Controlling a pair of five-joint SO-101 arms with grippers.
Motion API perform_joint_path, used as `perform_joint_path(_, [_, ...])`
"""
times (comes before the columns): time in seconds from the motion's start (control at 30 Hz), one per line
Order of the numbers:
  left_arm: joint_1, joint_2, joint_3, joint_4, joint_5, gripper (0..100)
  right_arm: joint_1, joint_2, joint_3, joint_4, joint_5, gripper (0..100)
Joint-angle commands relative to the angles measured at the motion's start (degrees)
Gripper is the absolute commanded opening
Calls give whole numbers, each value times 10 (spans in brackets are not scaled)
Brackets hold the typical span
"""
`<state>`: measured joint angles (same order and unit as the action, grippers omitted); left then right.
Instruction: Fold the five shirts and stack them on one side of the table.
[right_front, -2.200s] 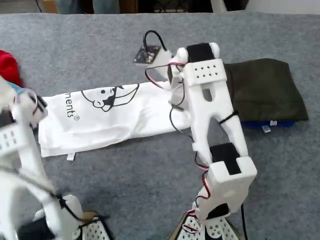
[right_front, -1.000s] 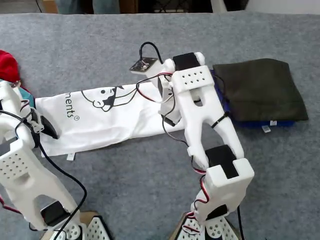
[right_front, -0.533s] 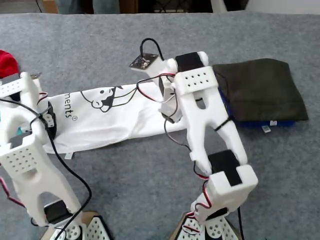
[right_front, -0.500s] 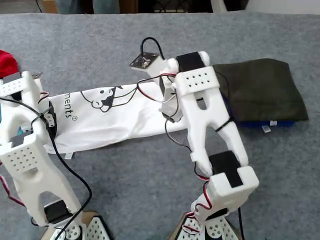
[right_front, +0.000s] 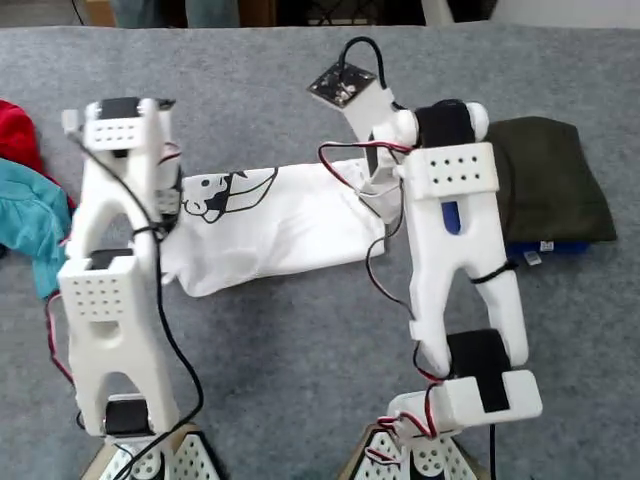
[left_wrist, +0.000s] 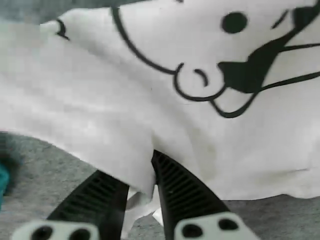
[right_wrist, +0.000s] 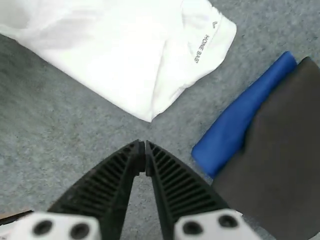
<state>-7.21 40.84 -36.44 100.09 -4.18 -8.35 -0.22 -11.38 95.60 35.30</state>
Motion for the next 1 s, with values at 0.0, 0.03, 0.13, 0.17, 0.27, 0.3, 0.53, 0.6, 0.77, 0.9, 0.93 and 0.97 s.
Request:
perform_joint_path(0.0, [57, -7, -55, 7, 35, 29, 19, -32, -5, -18, 0, 15])
perform_joint_path(0.03, [73, -7, -65, 7, 42, 29, 28, -32, -6, -24, 0, 15])
perform_joint_path(0.13, [121, -8, -87, 7, 62, 29, 63, -32, -6, -53, 0, 15])
perform_joint_path(0.17, [133, -8, -91, 7, 70, 29, 75, -31, -6, -67, 0, 15])
perform_joint_path(0.27, [169, -8, -92, 7, 100, 29, 101, -28, -5, -123, -4, 15])
perform_joint_path(0.3, [182, -8, -94, 7, 107, 29, 105, -29, -4, -142, -4, 15])
perform_joint_path(0.53, [272, -8, -95, 7, 150, 29, 165, -31, -36, -209, 27, 15])
perform_joint_path(0.6, [301, -8, -107, 7, 155, 29, 203, -28, -55, -209, 28, 15])
perform_joint_path(0.77, [349, -2, -170, 7, 160, 29, 271, -32, -74, -208, 33, 15])
perform_joint_path(0.9, [356, 7, -219, -11, 209, 30, 294, -32, -80, -209, 33, 15])
perform_joint_path(0.93, [353, 13, -229, -18, 216, 30, 296, -32, -80, -209, 35, 15])
perform_joint_path(0.97, [351, 19, -238, -25, 223, 30, 297, -32, -80, -209, 41, 15])
